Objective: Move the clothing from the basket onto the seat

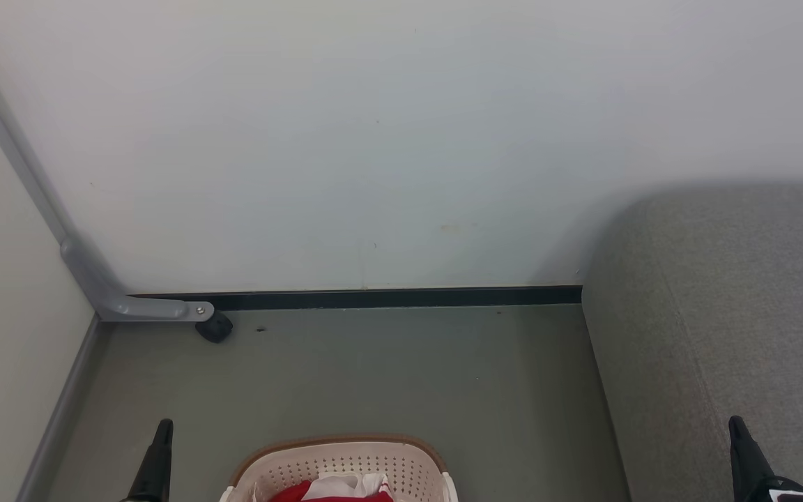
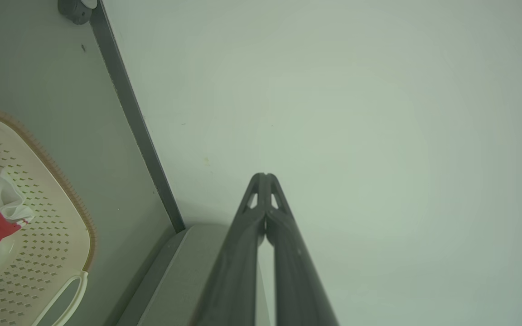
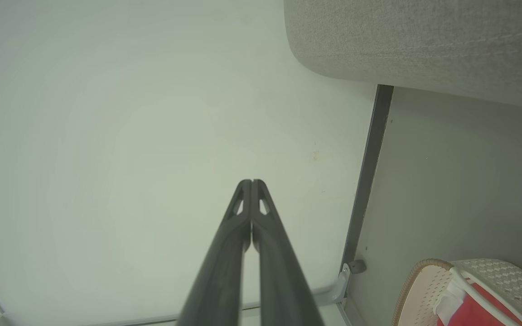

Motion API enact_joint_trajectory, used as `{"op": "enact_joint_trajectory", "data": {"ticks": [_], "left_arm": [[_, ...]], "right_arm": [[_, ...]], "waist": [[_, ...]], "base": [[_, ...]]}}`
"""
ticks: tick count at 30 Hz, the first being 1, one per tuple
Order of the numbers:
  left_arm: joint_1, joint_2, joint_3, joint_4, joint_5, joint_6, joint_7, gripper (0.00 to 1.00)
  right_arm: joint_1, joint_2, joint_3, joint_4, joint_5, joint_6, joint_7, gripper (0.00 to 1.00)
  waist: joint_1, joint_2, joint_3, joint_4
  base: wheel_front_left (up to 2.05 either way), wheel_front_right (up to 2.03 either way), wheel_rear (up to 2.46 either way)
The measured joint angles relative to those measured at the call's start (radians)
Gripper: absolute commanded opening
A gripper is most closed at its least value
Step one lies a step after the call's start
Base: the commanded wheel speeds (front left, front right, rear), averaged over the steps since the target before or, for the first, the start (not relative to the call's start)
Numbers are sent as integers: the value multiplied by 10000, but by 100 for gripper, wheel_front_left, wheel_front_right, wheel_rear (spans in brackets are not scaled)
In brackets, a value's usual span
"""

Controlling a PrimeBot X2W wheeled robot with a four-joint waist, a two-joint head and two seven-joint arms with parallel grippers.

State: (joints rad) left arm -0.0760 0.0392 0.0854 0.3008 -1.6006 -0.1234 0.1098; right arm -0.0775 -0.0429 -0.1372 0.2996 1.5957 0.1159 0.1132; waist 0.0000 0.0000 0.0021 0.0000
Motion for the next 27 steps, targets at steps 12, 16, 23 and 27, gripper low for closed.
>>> {"op": "enact_joint_trajectory", "data": {"ticks": [12, 16, 23, 27], "left_arm": [[18, -8, -6, 54, 2, 2, -2, 100], [388, -109, -25, 493, 2, 12, -2, 100], [662, -150, -42, 734, 6, 15, -150, 100], [662, -148, 4, 734, 44, 15, -265, 100]], "right_arm": [[19, 6, 8, 48, -4, -13, 0, 100], [388, 138, 38, 504, -4, -25, -2, 100], [652, 236, 215, 719, -79, -27, -157, 100], [624, 236, 313, 723, -167, -29, -303, 100]], "waist": [[0, 0, 0, 0], [0, 0, 0, 0], [0, 0, 13, 1], [0, 0, 12, -7]], "base": [[0, 0, 0], [0, 0, 0], [0, 0, 0], [0, 0, 0]]}}
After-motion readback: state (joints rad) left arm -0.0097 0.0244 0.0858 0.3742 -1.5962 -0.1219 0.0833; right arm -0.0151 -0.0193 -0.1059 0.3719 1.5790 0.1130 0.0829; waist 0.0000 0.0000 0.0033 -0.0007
